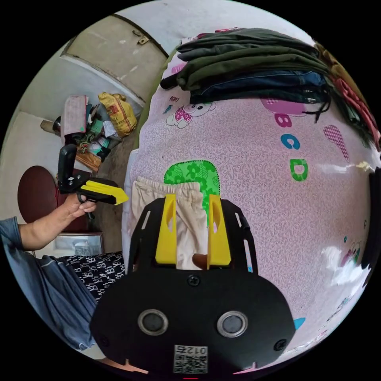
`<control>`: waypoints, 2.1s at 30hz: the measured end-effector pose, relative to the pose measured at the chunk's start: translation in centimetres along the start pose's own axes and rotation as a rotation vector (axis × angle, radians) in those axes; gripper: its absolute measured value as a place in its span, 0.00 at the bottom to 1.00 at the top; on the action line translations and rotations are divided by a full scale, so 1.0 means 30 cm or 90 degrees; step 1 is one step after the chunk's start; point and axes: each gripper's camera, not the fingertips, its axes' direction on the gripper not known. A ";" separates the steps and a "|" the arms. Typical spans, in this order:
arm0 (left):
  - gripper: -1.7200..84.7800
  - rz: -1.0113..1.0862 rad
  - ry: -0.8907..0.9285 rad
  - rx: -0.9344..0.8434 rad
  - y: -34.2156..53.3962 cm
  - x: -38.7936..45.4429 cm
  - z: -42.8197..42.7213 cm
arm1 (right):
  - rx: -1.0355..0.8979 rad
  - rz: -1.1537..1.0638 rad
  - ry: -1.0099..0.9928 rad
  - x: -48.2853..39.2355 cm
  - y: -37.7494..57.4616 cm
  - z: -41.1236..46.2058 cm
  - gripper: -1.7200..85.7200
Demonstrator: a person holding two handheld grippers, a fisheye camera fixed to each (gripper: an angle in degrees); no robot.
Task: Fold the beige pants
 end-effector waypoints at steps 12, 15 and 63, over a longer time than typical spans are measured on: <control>0.13 0.170 -0.018 0.077 0.014 0.083 -0.125 | 0.045 -0.321 0.042 -0.212 0.161 -0.062 0.05; 0.21 0.318 -0.086 0.004 -0.064 0.193 -0.133 | 0.062 -0.377 0.064 -0.277 0.241 -0.080 0.05; 0.03 0.412 -0.081 -0.249 -0.741 0.869 0.433 | 0.162 0.257 0.156 -0.039 1.110 0.068 0.03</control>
